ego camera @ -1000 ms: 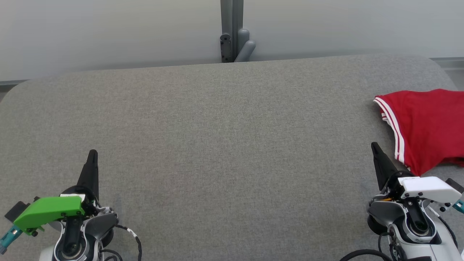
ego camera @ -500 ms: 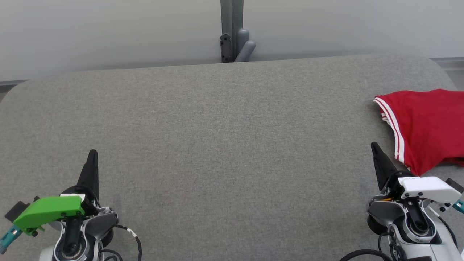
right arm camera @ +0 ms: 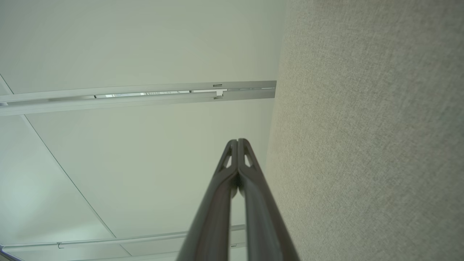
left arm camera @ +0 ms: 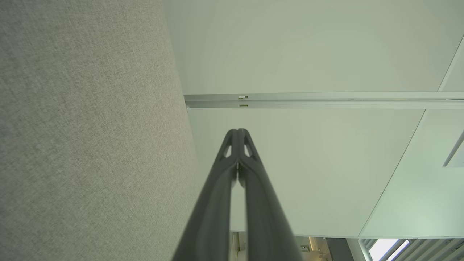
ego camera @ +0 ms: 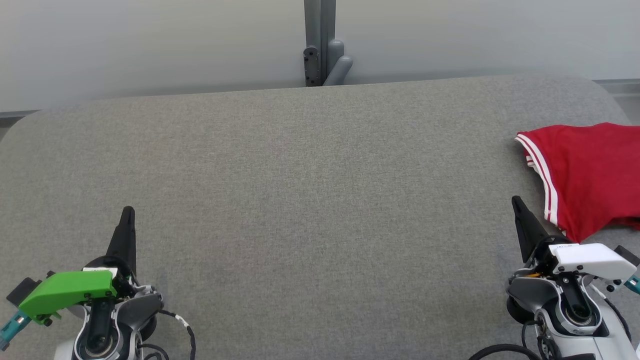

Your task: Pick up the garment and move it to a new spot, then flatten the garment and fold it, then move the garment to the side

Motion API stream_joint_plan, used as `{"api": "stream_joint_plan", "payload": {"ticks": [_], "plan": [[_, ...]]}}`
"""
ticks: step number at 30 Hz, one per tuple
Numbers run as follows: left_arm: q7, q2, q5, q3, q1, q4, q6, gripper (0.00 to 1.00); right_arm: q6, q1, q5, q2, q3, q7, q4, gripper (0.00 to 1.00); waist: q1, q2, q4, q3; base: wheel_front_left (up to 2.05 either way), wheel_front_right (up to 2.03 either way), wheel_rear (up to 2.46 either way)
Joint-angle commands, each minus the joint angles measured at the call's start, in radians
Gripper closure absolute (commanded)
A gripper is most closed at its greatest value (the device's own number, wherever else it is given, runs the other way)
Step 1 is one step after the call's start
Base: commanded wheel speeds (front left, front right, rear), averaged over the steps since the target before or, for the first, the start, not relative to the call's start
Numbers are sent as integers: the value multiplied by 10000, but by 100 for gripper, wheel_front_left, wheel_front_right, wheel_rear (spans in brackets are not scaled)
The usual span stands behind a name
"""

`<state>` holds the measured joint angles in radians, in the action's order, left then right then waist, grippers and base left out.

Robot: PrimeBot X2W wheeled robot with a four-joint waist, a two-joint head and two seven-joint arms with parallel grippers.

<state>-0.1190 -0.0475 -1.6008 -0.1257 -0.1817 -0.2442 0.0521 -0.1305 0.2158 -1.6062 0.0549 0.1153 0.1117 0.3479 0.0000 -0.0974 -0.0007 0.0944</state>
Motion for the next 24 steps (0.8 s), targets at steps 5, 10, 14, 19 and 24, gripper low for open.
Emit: {"api": "stream_joint_plan", "payload": {"ticks": [5,10,14,19,24], "plan": [[-22,-51,-19,-15,-142,3,-40,100,-4,57,-75,77,-22,-42,0,100,0,0,0,0,0,0,0],[-22,-51,-19,-15,-142,3,-40,100,-4,56,-78,82,-32,-52,-1,100,0,0,0,0,0,0,0],[-22,-51,-19,-15,-141,4,-40,100,-4,55,-89,86,-39,-54,-1,100,0,0,0,0,0,0,0],[-22,-51,-19,-15,-141,4,-40,100,-4,53,-99,96,-53,-52,-2,100,0,0,0,0,0,0,0],[-22,-51,-19,-15,-141,4,-40,100,-4,51,-111,101,-61,-61,-3,100,0,0,0,0,0,0,0]]}}
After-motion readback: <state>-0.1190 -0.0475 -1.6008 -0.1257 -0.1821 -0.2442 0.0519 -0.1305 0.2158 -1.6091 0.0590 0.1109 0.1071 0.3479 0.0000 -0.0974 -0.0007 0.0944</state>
